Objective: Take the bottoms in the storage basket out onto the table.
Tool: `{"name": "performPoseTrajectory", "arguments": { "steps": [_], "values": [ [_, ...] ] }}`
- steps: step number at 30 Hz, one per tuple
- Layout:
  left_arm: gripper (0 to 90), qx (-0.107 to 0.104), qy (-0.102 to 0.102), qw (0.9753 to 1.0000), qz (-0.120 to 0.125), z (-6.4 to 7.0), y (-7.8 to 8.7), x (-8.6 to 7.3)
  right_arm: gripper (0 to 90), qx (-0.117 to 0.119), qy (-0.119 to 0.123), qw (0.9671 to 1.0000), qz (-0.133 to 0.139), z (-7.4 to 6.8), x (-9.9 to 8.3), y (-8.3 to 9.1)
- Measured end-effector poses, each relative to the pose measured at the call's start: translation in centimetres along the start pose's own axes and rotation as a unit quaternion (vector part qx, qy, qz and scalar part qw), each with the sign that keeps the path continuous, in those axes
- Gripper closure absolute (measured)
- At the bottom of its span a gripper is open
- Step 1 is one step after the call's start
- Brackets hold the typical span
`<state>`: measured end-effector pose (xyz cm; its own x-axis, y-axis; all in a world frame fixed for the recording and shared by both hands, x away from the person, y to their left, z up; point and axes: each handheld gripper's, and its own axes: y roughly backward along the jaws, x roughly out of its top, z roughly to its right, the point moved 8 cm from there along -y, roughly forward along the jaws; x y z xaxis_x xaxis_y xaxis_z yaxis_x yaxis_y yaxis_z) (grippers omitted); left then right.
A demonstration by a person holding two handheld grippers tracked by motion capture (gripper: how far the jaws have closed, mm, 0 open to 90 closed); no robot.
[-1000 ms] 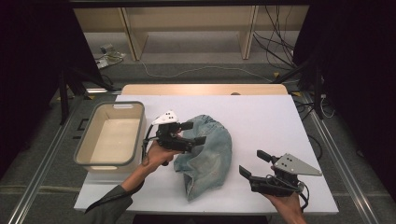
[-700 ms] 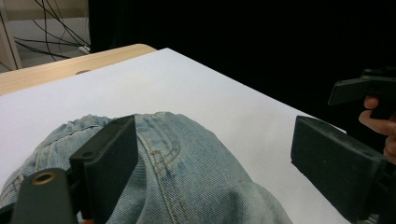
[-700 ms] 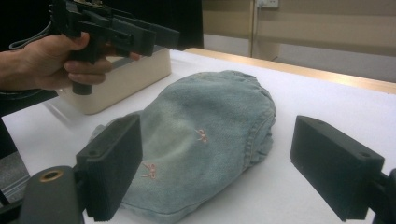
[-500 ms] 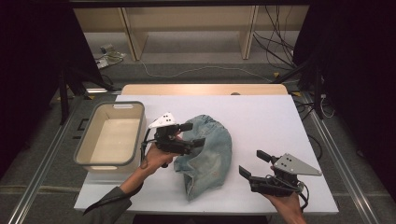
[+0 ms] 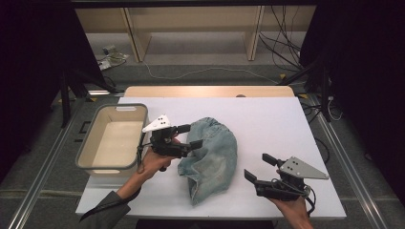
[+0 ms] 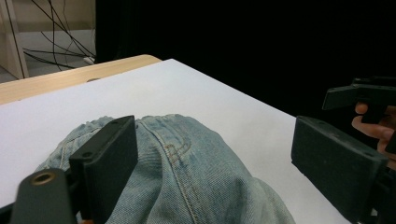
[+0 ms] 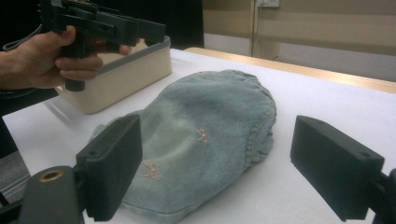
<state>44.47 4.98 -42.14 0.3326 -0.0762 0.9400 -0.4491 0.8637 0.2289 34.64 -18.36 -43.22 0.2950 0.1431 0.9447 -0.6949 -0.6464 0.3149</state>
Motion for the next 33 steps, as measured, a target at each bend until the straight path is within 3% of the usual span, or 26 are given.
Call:
{"name": "performPoseTrajectory", "arguments": {
  "steps": [19, 33],
  "values": [
    [13.4, -0.016, -0.019, 0.9996, 0.01, 0.9, 0.6, -0.3, 17.3, 0.004, 0.0, 1.0, 0.0, -0.1, 0.0, 0.0],
    [10.1, -0.033, -0.016, 0.9993, 0.011, 1.8, 1.2, -0.6, 16.2, 0.008, 0.002, 1.0, -0.003, -0.3, -0.1, -0.2]
  ]
}}
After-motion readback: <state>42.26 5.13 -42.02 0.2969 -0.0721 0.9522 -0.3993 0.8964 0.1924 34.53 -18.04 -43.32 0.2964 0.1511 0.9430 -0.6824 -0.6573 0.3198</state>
